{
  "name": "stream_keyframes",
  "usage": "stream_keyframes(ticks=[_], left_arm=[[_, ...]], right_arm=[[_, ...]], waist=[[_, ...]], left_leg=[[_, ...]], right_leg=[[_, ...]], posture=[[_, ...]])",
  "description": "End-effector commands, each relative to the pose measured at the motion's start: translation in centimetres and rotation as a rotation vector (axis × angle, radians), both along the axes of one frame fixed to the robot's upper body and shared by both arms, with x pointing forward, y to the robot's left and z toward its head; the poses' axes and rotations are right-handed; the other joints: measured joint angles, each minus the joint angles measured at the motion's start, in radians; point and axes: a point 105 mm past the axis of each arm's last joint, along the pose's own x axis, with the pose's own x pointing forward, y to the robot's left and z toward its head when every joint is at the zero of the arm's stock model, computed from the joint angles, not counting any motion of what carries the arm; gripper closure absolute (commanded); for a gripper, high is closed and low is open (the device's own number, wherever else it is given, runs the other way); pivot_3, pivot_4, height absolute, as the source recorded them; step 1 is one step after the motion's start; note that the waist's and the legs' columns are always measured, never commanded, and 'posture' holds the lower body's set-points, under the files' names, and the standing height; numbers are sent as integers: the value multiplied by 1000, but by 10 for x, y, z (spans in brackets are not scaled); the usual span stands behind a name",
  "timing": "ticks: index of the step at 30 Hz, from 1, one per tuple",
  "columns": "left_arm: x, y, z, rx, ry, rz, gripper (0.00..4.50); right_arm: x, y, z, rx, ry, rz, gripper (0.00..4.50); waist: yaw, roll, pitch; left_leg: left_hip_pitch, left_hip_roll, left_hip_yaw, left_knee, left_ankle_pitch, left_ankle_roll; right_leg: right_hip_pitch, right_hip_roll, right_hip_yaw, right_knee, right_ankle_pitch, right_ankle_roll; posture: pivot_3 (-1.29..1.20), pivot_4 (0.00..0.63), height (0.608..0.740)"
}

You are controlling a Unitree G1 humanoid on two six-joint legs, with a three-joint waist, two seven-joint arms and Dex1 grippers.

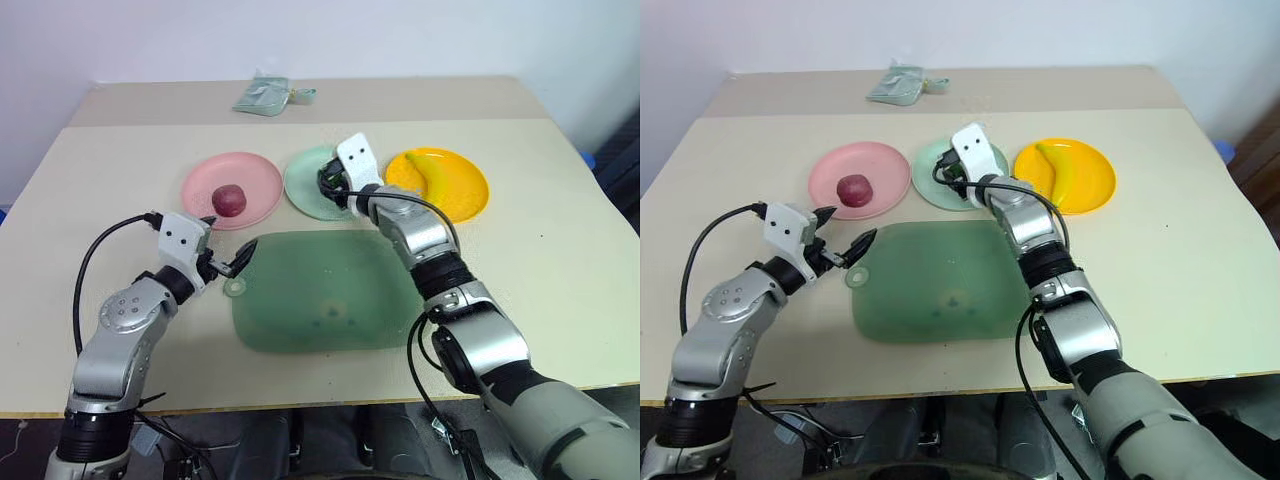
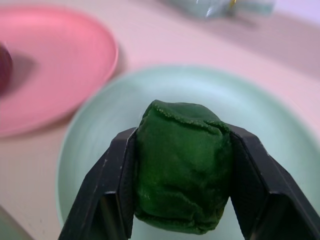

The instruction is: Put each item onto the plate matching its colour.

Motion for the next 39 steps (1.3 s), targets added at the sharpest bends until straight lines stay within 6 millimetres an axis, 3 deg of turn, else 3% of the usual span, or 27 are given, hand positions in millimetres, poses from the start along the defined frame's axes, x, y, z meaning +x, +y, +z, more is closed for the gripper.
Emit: stream_keyframes(ticks=[1, 3, 4, 8, 11, 16, 20, 24, 29, 39], left_arm=[[-9, -2, 10, 13, -51, 12, 0], [-12, -2, 8, 11, -46, 20, 0], [-14, -2, 7, 8, -43, 22, 0], [-19, -2, 5, 3, -36, 17, 0], [-21, 1, 3, 0, -28, 12, 0], [-27, 12, 0, 11, -4, -4, 0], [-32, 55, -6, 43, 37, 89, 0], [-38, 85, -11, 59, 56, 161, 0], [-45, 96, -14, 63, 69, 194, 0], [-56, 90, -18, 42, 72, 224, 0]], right_arm=[[1, 9, 34, 82, -92, 54, 1239], [1, 5, 39, 93, -126, 51, 230], [-1, 2, 42, 95, -145, 53, 19], [-23, -16, 57, 97, -253, 171, 19], [-51, -40, 56, 52, -270, 295, 19], [-88, -112, 43, 4, -178, 331, 19], [-111, -182, 28, -51, -104, 191, 19], [-120, -217, 8, -72, -43, 87, 19], [-122, -225, -6, -81, -17, 72, 19], [-108, -210, -5, -48, -40, 124, 19]], waist=[[-3, 0, 0], [-2, 0, 0], [-3, 0, 0], [2, 0, 0], [9, 0, 0], [6, 0, 0], [7, 0, 0], [3, 0, 0], [8, 0, 0], [6, 0, 0]], left_leg=[[0, 1, 0, 1, 0, 0], [1, 1, 0, 1, 1, -1], [1, 1, 0, 1, 1, -2], [1, 2, 0, 1, 1, -2], [1, 1, -1, 1, 1, -2], [1, 2, -1, 1, 1, -1], [1, 2, 0, 1, 0, 0], [3, 3, 2, 2, 0, 0], [3, 2, 2, 2, -1, 1], [3, 2, 2, 3, -1, 1]], right_leg=[[0, 0, 0, 0, 0, 0], [1, 1, 0, 0, 0, 0], [1, 1, 0, 1, 0, 0], [1, 1, 0, 1, 0, 0], [1, 1, 0, 0, 0, 0], [2, 0, 0, 0, 0, 0], [2, 0, 0, -1, 0, 0], [2, -1, 1, -2, 0, 0], [2, -2, 2, -1, 0, 0], [2, -3, 3, -2, 0, 0]], posture=[[0, 150, 740], [0, 150, 740], [0, 150, 740], [0, 150, 740], [0, 150, 740], [0, 150, 740], [0, 150, 740], [0, 150, 740], [0, 150, 740], [0, 150, 740]])
